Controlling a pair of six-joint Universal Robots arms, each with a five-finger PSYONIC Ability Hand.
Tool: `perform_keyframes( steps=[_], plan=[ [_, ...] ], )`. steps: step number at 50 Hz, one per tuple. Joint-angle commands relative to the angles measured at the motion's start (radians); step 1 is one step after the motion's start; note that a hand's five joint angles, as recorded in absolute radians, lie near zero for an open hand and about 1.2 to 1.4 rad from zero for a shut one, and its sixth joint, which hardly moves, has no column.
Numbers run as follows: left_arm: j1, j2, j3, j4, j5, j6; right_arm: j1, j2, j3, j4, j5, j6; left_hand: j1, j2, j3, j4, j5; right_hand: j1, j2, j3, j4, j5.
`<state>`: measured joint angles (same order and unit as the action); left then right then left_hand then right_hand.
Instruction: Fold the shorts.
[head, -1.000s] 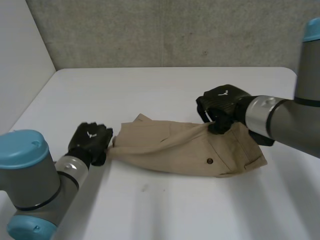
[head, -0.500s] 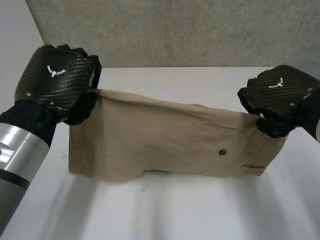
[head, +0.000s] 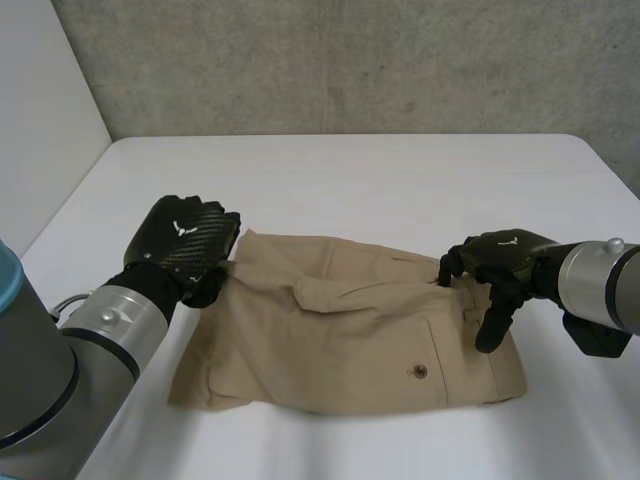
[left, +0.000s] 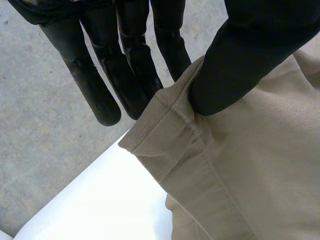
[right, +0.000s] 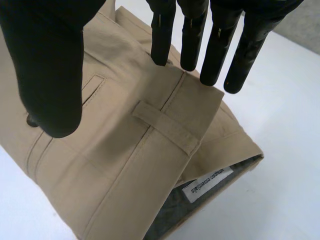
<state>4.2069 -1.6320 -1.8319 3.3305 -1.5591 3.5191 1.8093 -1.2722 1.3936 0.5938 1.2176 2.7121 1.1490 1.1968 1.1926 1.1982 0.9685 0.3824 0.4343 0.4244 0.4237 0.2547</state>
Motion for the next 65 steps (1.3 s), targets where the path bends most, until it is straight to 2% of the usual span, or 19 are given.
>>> perform_keyframes(
  steps=[1,19,27,36,39,40,43,48,51,56,65],
  plan=[
    [-0.001,0.014,-0.009,-0.002,0.001,0.001,-0.013,0.048,-0.07,0.052,-0.024,-0.015,0.247,0.199,0.204,0.198,0.253,0.014,-0.038,-0.028,-0.028,-0.033],
    [-0.004,0.041,-0.035,-0.009,0.004,0.001,0.002,0.27,-0.243,0.031,-0.007,-0.011,0.247,0.199,0.204,0.198,0.253,0.014,-0.038,-0.028,-0.027,-0.033],
    [0.001,0.04,-0.032,-0.009,0.004,0.001,0.03,0.364,-0.332,0.029,0.003,-0.009,0.247,0.199,0.204,0.198,0.253,-0.071,-0.123,-0.113,-0.112,-0.118],
    [-0.004,0.061,-0.032,-0.012,0.004,0.001,0.056,0.393,-0.395,0.029,0.005,-0.003,0.247,0.199,0.204,0.198,0.253,-0.06,-0.112,-0.102,-0.101,-0.107],
    [-0.004,0.084,-0.032,-0.023,0.004,0.001,0.059,0.361,-0.409,0.029,0.008,0.0,0.247,0.199,0.204,0.198,0.253,0.154,0.102,0.112,0.112,0.107],
    [-0.002,0.093,-0.033,-0.032,0.004,0.001,0.059,0.328,-0.41,0.031,0.008,0.0,0.247,0.199,0.204,0.198,0.253,0.445,0.393,0.403,0.404,0.398],
    [-0.002,0.101,-0.033,-0.049,0.004,0.0,0.056,0.252,-0.41,0.031,0.005,-0.003,0.247,0.199,0.204,0.198,0.253,1.012,0.96,0.97,0.971,0.965],
    [0.001,0.106,-0.033,-0.06,0.004,0.0,0.048,0.183,-0.421,0.031,0.01,-0.014,0.247,0.199,0.204,0.198,0.253,1.014,0.962,0.972,0.973,0.967],
    [-0.002,0.118,-0.032,-0.062,0.002,0.0,0.045,0.163,-0.433,0.031,0.01,-0.009,0.247,0.199,0.204,0.198,0.253,0.371,0.319,0.329,0.33,0.324],
    [-0.007,0.168,-0.032,-0.062,0.002,-0.003,0.054,0.181,-0.424,0.034,0.011,0.002,0.247,0.199,0.204,0.198,0.253,-0.061,-0.113,-0.103,-0.103,-0.108],
    [-0.005,0.267,-0.032,-0.066,0.002,-0.008,0.082,0.352,-0.455,0.031,-0.013,0.07,0.247,0.199,0.204,0.198,0.253,-0.11,-0.161,-0.152,-0.151,-0.156]
  ],
)
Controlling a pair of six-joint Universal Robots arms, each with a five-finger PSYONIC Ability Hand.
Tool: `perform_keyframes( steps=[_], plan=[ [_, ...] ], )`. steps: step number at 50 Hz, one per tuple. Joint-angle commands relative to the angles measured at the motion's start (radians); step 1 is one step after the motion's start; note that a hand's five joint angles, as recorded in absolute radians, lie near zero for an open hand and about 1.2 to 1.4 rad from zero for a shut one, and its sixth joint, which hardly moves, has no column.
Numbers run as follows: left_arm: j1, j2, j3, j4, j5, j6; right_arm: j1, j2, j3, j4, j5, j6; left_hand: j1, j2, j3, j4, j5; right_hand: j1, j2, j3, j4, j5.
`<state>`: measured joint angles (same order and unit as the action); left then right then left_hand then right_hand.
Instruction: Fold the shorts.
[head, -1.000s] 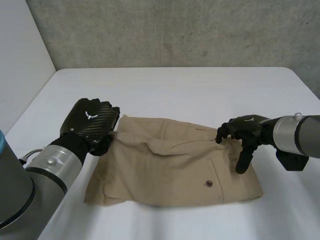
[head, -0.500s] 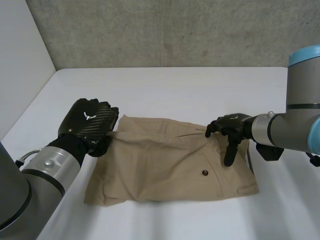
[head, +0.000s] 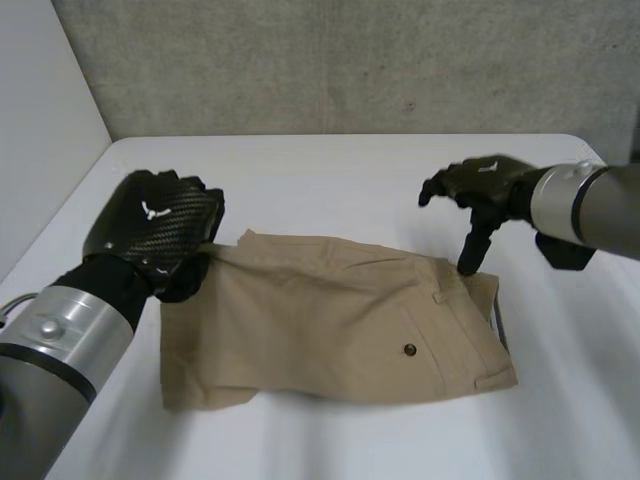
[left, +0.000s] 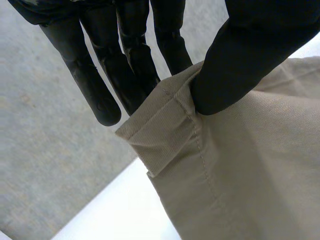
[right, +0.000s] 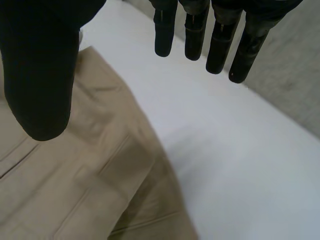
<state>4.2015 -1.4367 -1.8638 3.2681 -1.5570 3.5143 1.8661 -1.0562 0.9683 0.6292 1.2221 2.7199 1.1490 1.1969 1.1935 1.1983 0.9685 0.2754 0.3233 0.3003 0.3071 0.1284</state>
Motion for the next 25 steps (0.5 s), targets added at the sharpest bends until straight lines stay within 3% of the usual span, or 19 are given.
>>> perform_keyframes(
  steps=[1,9,15,25],
  plan=[
    [0.0,0.079,0.0,-0.005,0.0,-0.003,0.027,0.154,-0.039,-0.005,-0.019,0.069,0.247,0.199,0.203,0.198,0.253,0.0,-0.048,-0.025,-0.031,-0.027],
    [0.0,0.107,-0.014,-0.016,0.0,-0.003,0.051,0.311,-0.137,-0.003,-0.052,0.087,0.247,0.199,0.203,0.198,0.253,0.144,0.096,0.119,0.112,0.116],
    [0.0,0.098,-0.018,-0.016,0.0,-0.001,0.051,0.323,-0.198,0.007,-0.122,0.092,0.247,0.199,0.203,0.198,0.253,1.08,1.032,1.055,1.048,1.052],
    [0.011,0.09,-0.012,-0.013,-0.001,0.005,0.036,0.092,-0.267,0.052,-0.108,0.048,0.247,0.199,0.203,0.198,0.253,1.121,1.073,1.096,1.089,1.093]
  ],
)
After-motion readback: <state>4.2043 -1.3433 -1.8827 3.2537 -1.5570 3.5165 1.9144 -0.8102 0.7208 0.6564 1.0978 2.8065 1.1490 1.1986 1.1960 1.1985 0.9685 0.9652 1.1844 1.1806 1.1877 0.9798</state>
